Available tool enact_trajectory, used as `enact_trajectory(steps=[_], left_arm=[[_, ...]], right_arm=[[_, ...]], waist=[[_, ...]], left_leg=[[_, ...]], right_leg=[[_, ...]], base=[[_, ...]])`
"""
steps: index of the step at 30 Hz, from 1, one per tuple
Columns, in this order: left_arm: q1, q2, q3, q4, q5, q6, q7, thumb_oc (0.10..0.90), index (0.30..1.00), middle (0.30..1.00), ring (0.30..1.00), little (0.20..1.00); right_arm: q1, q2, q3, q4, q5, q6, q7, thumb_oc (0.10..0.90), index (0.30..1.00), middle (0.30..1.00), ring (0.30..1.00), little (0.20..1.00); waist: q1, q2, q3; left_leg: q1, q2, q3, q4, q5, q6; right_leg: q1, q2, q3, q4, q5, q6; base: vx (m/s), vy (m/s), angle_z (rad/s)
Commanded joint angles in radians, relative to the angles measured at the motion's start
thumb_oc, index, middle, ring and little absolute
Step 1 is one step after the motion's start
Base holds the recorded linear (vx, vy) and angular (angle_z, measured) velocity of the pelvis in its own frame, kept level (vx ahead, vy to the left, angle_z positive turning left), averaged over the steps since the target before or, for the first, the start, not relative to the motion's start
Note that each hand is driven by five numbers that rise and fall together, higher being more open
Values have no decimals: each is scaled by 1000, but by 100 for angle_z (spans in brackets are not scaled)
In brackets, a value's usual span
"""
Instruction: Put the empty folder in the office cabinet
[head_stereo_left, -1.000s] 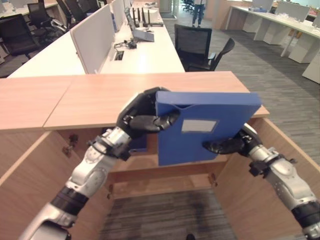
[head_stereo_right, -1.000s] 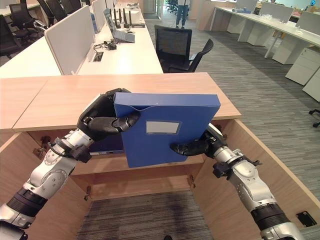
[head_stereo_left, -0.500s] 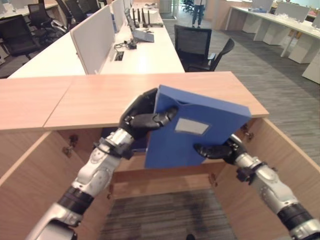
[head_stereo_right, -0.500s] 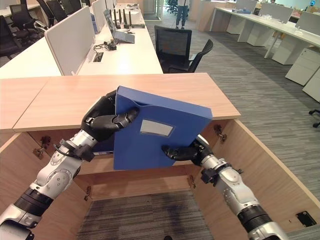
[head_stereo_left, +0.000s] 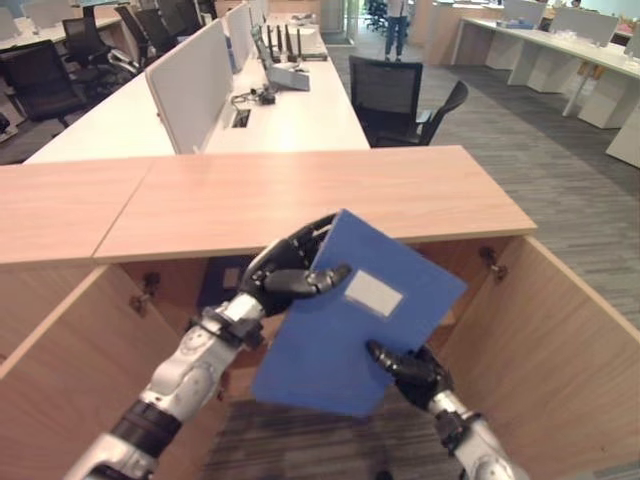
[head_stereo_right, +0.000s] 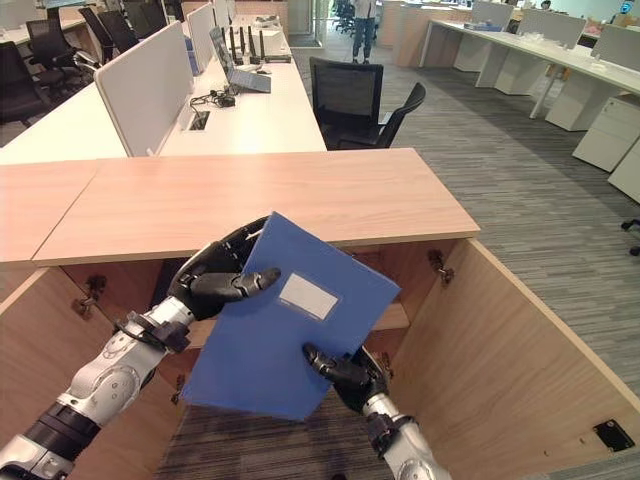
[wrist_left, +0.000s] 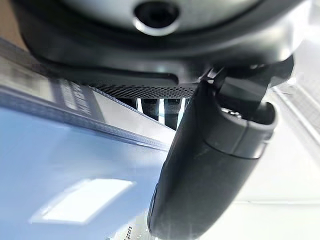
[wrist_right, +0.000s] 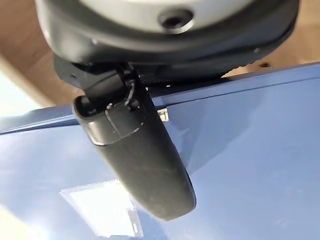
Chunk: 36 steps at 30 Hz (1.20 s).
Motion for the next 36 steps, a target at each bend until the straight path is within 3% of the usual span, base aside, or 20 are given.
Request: enact_trajectory(steps=[1,7,13,15,16,18,19,20,22,23,25,27,30,32,33,36], left_arm=[[-14,-5,-40,-53,30,-22,-62,800,900,900,900,900],[161,1,-64,6,50,54,-139,800,900,900,900,900],[226,-34,-135,184,114,104,-199,800,900,900,900,900],[228,-37,-149,208,140,100,-204,800,900,900,900,900],[222,-43,-168,247,186,97,-206,800,900,900,900,900],[224,-47,-170,260,202,95,-205,800,900,900,900,900],[229,-67,-163,302,235,85,-192,800,900,900,900,900],[229,-68,-162,304,236,84,-193,800,900,900,900,900],[259,-143,-118,395,243,78,-167,800,900,900,900,900],[258,-146,-117,398,245,76,-168,800,900,900,900,900],[275,-221,-36,510,252,59,-117,800,900,900,900,900],[278,-235,-8,543,278,47,-96,800,900,900,900,900],[303,-283,68,647,368,20,-24,800,900,900,900,900],[304,-357,174,837,374,24,12,800,900,900,900,900],[296,-409,319,1017,346,14,51,800,900,900,900,900],[276,-420,391,1143,377,8,79,800,900,900,900,900]], right_arm=[[-133,95,-148,-108,201,-132,24,400,300,300,300,300],[-48,110,-203,11,239,-90,21,400,300,300,300,300],[-41,77,-189,147,214,-30,22,400,300,300,300,300],[-51,67,-185,195,205,-19,21,400,300,300,300,300],[-65,49,-186,255,186,-2,17,400,300,300,300,300],[-71,45,-185,277,180,7,15,400,300,300,300,300],[-86,29,-172,299,152,22,13,400,300,300,300,300],[-86,28,-172,300,152,23,13,400,300,300,300,300],[-101,22,-170,319,143,31,9,400,300,300,300,300],[-102,21,-170,320,143,30,9,400,300,300,300,300],[-132,26,-172,334,144,20,-3,400,300,300,300,300],[-139,25,-176,334,144,19,-6,400,300,300,300,300],[-138,42,-186,329,148,20,-8,400,300,300,300,300],[-130,60,-200,333,146,22,-17,400,300,300,300,300],[-143,87,-208,322,165,16,-15,400,300,300,300,300],[-179,105,-204,310,185,6,-16,400,300,300,300,300]], waist=[[-10,-22,-41],[-33,-10,-18],[-51,12,8],[-47,11,31],[-44,3,56],[-44,4,61],[-30,4,74],[-34,4,71],[-6,6,76],[-8,5,74],[26,18,85],[32,20,85],[40,37,72],[40,33,53],[54,22,49],[65,12,55]], left_leg=[[-44,10,-67,-5,-13,-38],[-57,46,-61,-5,1,-57],[-57,91,-44,-5,30,-76],[-93,99,-38,73,31,-78],[-162,95,-32,183,20,-75],[-191,90,-37,217,15,-70],[-249,59,-54,230,26,-55],[-256,57,-57,234,25,-54],[-359,9,-83,209,72,-42],[-361,7,-84,211,72,-42],[-437,-13,-109,166,136,-44],[-448,-12,-105,155,147,-43],[-404,2,-93,84,156,-33],[-388,-8,-82,61,157,-23],[-392,-22,-55,77,123,2],[-410,-30,-36,100,95,17]], right_leg=[[66,-25,-38,8,-49,65],[38,6,-27,28,-58,53],[-6,55,-4,79,-100,27],[-10,54,0,102,-115,12],[-14,43,-9,119,-126,-3],[-18,38,-13,123,-131,-7],[-16,27,-14,123,-139,-10],[-19,25,-17,124,-141,-9],[-8,23,-5,112,-146,-9],[-9,21,-6,112,-147,-8],[5,34,15,103,-163,-8],[9,35,23,102,-169,-8],[26,47,43,93,-188,-3],[33,30,60,68,-191,5],[28,-7,94,58,-192,20],[0,-31,115,61,-176,33]], base=[[0,0,0],[-3,-83,0],[5,-70,-6],[-44,-60,-14],[-61,-58,-13],[-24,-10,2],[1,16,12],[37,38,14],[89,51,16],[89,55,-2],[113,70,-56],[123,78,-66],[155,127,-5],[216,251,-31],[214,307,-59],[65,209,-58]])
